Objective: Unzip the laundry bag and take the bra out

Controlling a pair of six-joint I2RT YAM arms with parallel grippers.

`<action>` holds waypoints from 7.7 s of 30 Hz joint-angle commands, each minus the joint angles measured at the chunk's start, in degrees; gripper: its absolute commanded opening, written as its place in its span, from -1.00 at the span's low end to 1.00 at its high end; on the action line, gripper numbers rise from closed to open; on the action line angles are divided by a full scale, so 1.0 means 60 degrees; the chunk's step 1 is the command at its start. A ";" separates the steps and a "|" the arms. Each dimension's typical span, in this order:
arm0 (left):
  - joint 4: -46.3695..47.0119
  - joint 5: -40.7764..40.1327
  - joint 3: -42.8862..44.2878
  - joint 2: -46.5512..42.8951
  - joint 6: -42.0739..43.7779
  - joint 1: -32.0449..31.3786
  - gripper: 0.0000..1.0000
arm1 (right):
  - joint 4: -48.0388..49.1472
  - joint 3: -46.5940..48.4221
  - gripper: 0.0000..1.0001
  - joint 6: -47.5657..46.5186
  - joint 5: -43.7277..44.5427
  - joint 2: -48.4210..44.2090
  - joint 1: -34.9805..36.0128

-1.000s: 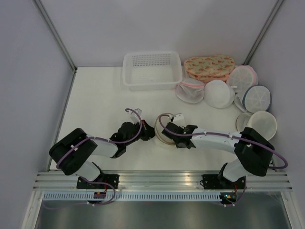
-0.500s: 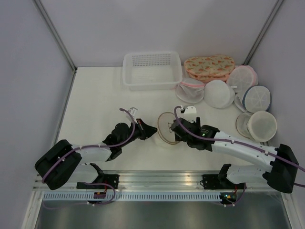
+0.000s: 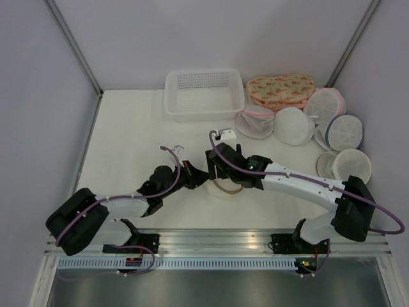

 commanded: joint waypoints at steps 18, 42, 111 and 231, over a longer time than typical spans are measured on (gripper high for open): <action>0.0172 -0.0250 -0.0536 -0.0815 -0.0178 -0.0044 -0.95 | -0.4484 0.0940 0.56 0.2382 0.4209 0.0774 0.0016; -0.1790 0.0877 0.1819 -0.1051 0.0919 -0.0087 -0.34 | -0.9000 0.0764 0.96 0.5595 0.6218 -0.0575 -0.0789; -0.7856 -0.1144 0.3302 -0.0522 0.2503 -0.1508 -0.95 | 0.1665 -0.2914 -0.99 0.0279 -0.2000 -0.1860 -0.0702; -0.8970 -0.3004 0.2056 -0.3409 0.1639 -0.1464 -0.95 | 0.1813 0.2385 0.92 -0.1324 0.0459 0.0849 -0.4615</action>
